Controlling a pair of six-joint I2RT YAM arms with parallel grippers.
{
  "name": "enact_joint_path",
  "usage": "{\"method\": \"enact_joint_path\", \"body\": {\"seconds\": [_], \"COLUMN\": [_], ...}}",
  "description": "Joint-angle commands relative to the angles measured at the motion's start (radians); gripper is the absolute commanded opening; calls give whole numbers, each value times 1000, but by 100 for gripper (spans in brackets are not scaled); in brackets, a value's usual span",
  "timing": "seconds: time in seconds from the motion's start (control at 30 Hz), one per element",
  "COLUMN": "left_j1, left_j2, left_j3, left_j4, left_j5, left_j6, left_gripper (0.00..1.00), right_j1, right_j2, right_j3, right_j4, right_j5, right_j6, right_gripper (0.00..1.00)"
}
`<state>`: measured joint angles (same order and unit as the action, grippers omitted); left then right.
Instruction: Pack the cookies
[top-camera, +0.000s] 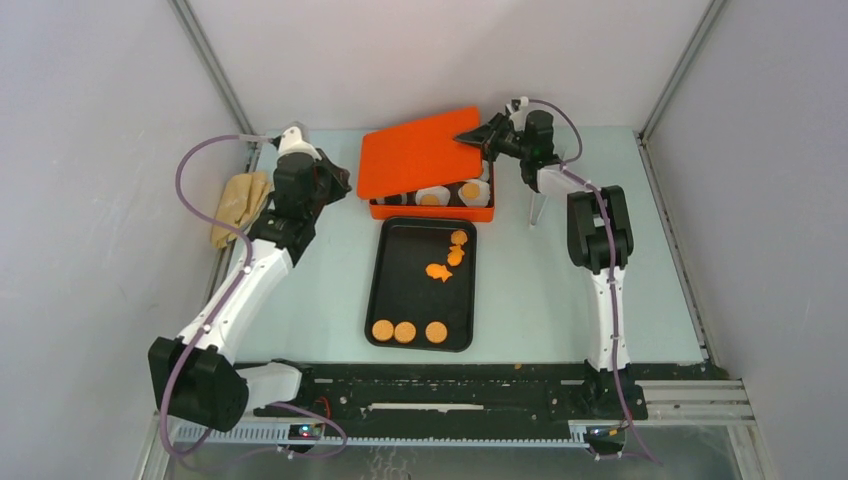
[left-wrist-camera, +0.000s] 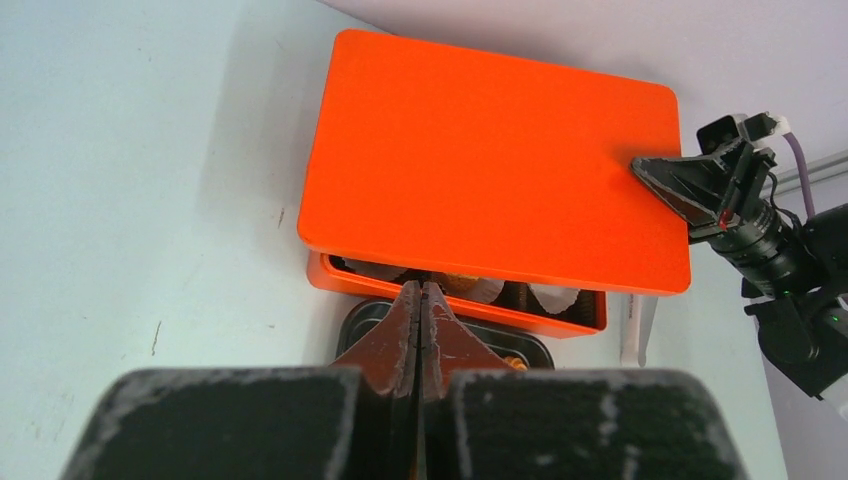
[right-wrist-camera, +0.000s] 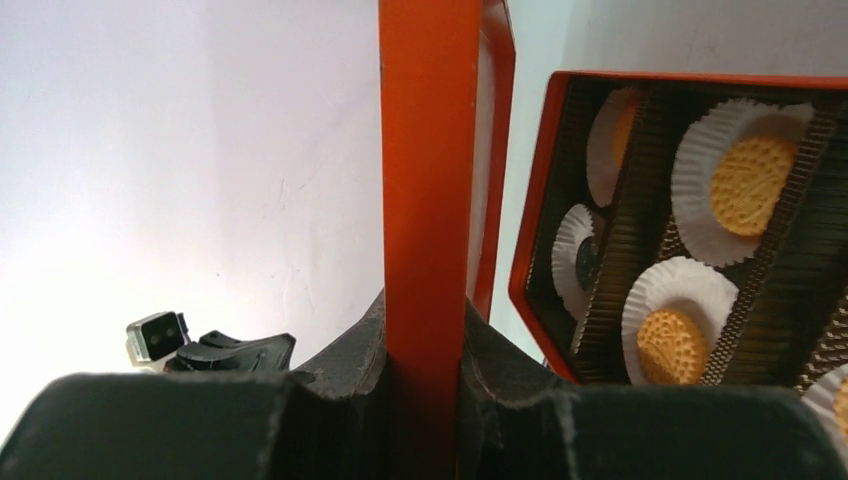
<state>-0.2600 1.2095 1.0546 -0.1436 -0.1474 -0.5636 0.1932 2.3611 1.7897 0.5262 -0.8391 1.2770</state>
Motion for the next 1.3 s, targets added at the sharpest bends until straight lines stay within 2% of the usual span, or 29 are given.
{"method": "enact_joint_path", "body": {"seconds": [0.0, 0.13, 0.33, 0.6, 0.8, 1.07, 1.27], "left_j1": [-4, -4, -4, -8, -30, -42, -52], "left_j2": [31, 74, 142, 286, 446, 700, 779], "left_j3": [-19, -1, 45, 115, 209, 390, 439], "left_j4": [42, 49, 62, 115, 139, 137, 118], "left_j5": [16, 41, 57, 169, 208, 324, 360], "left_j6": [27, 24, 39, 39, 49, -27, -49], "left_gripper": [0, 0, 0, 0, 0, 0, 0], "right_j1": [-8, -29, -59, -106, -124, -137, -147], "right_j2": [19, 32, -7, 11, 36, 51, 45], "right_j3": [61, 59, -37, -70, -69, -69, -83], "right_j4": [-23, -101, -119, -96, -103, -119, -113], "right_j5": [-12, -44, -40, -41, -50, -40, -29], "right_j6": [-3, -37, -74, -48, -53, -51, -36], "right_gripper": [0, 0, 0, 0, 0, 0, 4]}}
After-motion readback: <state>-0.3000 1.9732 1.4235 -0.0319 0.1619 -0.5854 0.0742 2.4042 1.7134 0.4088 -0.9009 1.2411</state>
